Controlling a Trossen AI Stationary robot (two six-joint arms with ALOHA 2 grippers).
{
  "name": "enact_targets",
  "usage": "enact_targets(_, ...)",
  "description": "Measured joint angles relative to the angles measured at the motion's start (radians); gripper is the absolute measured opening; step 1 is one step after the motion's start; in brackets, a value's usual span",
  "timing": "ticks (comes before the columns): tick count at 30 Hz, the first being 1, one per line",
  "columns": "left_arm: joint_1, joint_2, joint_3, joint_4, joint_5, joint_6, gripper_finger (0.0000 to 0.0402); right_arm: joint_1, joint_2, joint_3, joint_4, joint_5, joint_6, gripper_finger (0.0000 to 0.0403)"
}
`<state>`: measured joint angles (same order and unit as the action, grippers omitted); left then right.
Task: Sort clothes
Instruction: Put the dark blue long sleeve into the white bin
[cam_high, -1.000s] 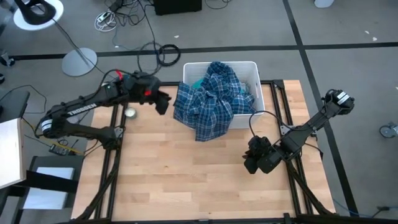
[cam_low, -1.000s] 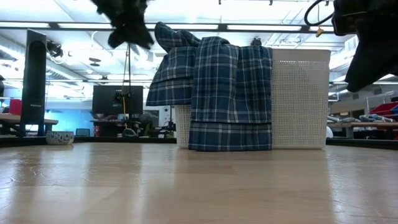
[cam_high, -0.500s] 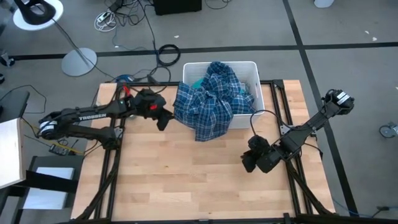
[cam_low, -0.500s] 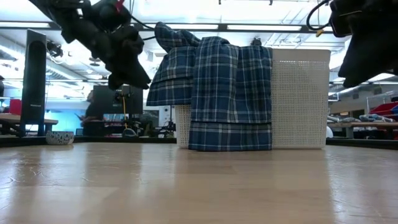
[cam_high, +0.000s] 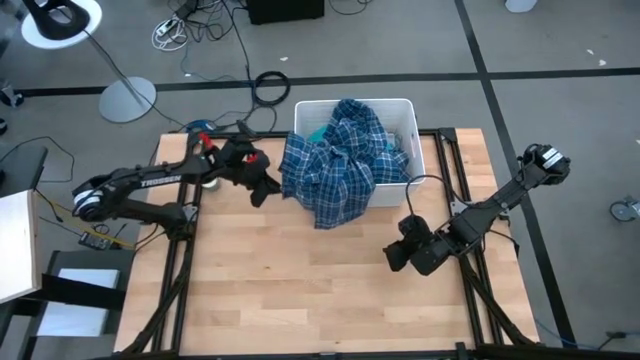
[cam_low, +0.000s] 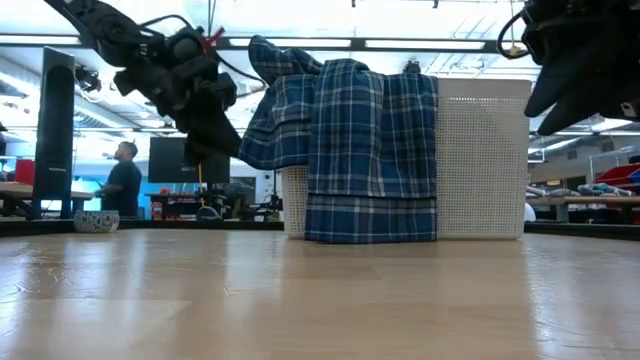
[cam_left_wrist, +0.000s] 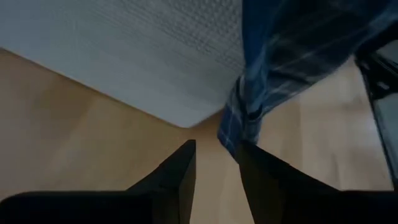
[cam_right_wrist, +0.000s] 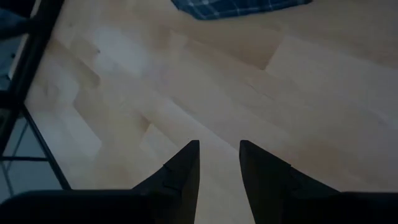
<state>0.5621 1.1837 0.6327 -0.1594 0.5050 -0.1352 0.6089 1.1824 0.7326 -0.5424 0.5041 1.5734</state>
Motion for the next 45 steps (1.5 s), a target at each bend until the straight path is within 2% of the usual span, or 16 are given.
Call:
enact_targets(11, -0.007, 0.039, 0.000, 0.057, 0.154, -0.005, 0.0125, -0.052, 0.000, 0.000, 0.018, 0.000, -0.004, 0.0114)
enact_targets(16, -0.008, 0.039, 0.000, 0.090, 0.303, -0.031, 0.0124, -0.067, 0.000, 0.000, 0.018, 0.000, -0.004, 0.0114)
enact_targets(18, -0.008, 0.039, 0.001, 0.090, 0.325, -0.033, 0.0121, -0.072, 0.000, 0.000, 0.018, 0.000, -0.008, 0.0114)
enact_targets(21, -0.008, 0.039, 0.001, 0.093, 0.312, -0.033, 0.0114, -0.080, 0.000, 0.000, 0.022, 0.000, -0.024, 0.0114)
enact_targets(25, -0.008, 0.039, 0.001, 0.138, 0.216, -0.052, 0.0106, -0.092, 0.000, 0.000, 0.030, 0.000, -0.033, 0.0114)
enact_targets(32, -0.007, 0.039, 0.001, 0.227, 0.243, -0.111, 0.0101, -0.096, 0.000, 0.000, 0.031, 0.000, -0.039, 0.0114)
enact_targets(35, -0.007, 0.039, 0.001, 0.240, 0.165, -0.156, 0.0095, -0.097, 0.000, 0.000, 0.032, 0.005, -0.047, 0.0114)
enact_targets(37, -0.006, 0.039, 0.001, 0.250, 0.149, -0.170, 0.0074, -0.103, 0.000, 0.000, 0.034, 0.008, -0.055, 0.0114)
enact_targets(40, -0.006, 0.039, 0.001, 0.297, 0.171, -0.211, 0.0016, -0.116, 0.000, 0.000, 0.034, 0.008, -0.074, 0.0114)
enact_targets(45, -0.006, 0.040, 0.018, 0.477, 0.224, -0.331, 0.0003, -0.145, 0.000, 0.000, 0.040, 0.008, -0.117, 0.0114)
